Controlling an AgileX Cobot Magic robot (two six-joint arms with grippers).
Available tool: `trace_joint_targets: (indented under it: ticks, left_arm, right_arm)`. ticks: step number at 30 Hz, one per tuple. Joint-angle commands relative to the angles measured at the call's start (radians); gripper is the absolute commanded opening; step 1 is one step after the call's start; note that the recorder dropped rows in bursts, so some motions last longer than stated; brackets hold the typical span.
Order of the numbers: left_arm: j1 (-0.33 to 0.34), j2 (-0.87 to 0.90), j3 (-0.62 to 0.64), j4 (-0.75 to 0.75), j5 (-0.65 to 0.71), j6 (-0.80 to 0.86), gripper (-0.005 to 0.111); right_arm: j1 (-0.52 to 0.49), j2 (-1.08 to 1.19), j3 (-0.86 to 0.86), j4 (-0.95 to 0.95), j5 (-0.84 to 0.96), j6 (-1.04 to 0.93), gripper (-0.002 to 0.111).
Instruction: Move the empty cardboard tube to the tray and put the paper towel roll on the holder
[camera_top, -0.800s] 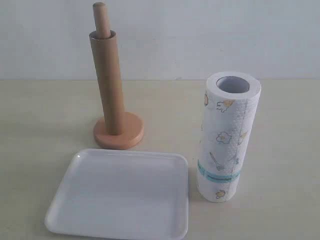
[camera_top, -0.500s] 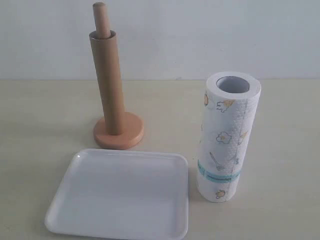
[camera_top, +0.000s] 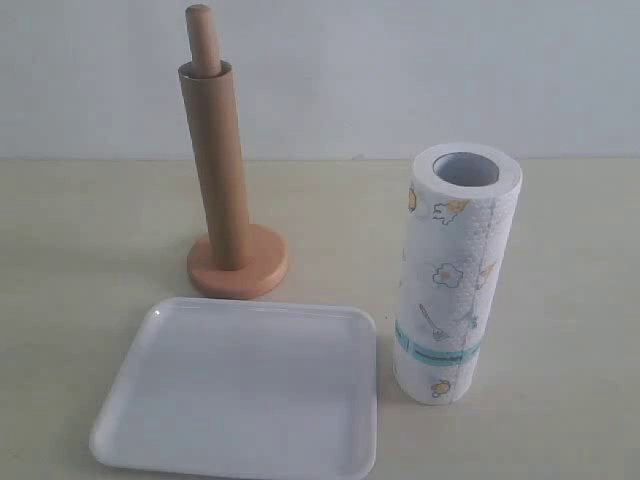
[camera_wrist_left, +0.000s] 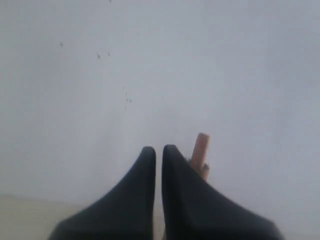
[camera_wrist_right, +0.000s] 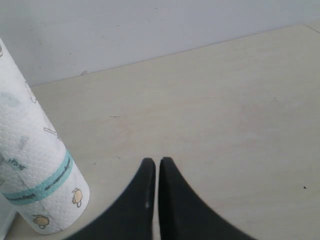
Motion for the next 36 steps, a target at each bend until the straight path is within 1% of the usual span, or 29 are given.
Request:
trace_joint_targets:
  ticks: [1,3,4,6,9,12,16,18,19,21,22,23,25,30,33,35,36]
  left_arm:
    - [0.002,0.0,-0.006,-0.065,-0.234,-0.094,0.004]
    - [0.002,0.0,-0.006,-0.065,-0.339,-0.107,0.004]
    - [0.002,0.0,-0.006,-0.063,-0.343,-0.108,0.004]
    - [0.002,0.0,-0.006,-0.06,-0.281,-0.121,0.004]
    - [0.002,0.018,-0.006,-0.008,-0.217,-0.121,0.004]
    - [0.002,0.089,-0.015,0.014,-0.186,-0.123,0.004]
    - [0.002,0.242,-0.072,0.101,-0.145,-0.085,0.006]
    - [0.002,0.34,-0.111,0.115,-0.13,-0.067,0.013]
    - [0.002,0.389,-0.134,0.123,-0.118,-0.053,0.02]
    - [0.002,0.472,-0.173,0.13,-0.087,-0.044,0.039]
    - [0.002,0.527,-0.196,0.135,-0.068,-0.044,0.054]
    - [0.002,0.562,-0.208,0.14,-0.056,-0.039,0.064]
    - [0.002,0.656,-0.225,0.135,-0.043,0.004,0.079]
    - [0.0,0.874,-0.233,0.135,-0.121,0.032,0.078]
    - [-0.006,0.993,-0.237,0.137,-0.158,0.034,0.075]
    - [-0.037,1.053,-0.237,0.137,-0.202,0.034,0.073]
    - [-0.063,1.084,-0.237,0.142,-0.238,0.034,0.072]
  right_arm:
    - [-0.003,-0.005,-0.001,-0.001,-0.005,-0.005,0.002]
    - [-0.003,-0.005,-0.001,-0.001,-0.005,-0.005,0.002]
    - [-0.003,-0.005,-0.001,-0.001,-0.005,-0.003,0.002]
    - [-0.003,-0.005,-0.001,-0.001,-0.005,-0.006,0.002]
    - [-0.003,-0.005,-0.001,-0.001,-0.005,-0.006,0.002]
    - [-0.003,-0.005,-0.001,-0.001,-0.005,-0.006,0.002]
    - [-0.003,-0.005,-0.001,-0.001,-0.005,-0.002,0.002]
    - [-0.003,-0.005,-0.001,-0.001,-0.005,-0.002,0.002]
    - [-0.003,-0.005,-0.001,-0.001,-0.003,-0.004,0.002]
    - [-0.003,-0.005,-0.001,-0.001,-0.001,-0.005,0.002]
    - [-0.003,-0.005,-0.001,-0.001,-0.001,-0.005,0.002]
    - [-0.003,-0.005,-0.001,-0.001,-0.001,-0.005,0.002]
    - [-0.003,-0.005,-0.001,-0.001,-0.001,-0.005,0.002]
    - [-0.003,-0.005,-0.001,-0.001,-0.001,-0.003,0.002]
    - [-0.003,-0.005,-0.001,-0.001,-0.001,-0.003,0.002]
    - [-0.003,-0.005,-0.001,-0.001,-0.001,-0.005,0.002]
    - [-0.003,-0.005,-0.001,-0.001,-0.001,-0.005,0.002]
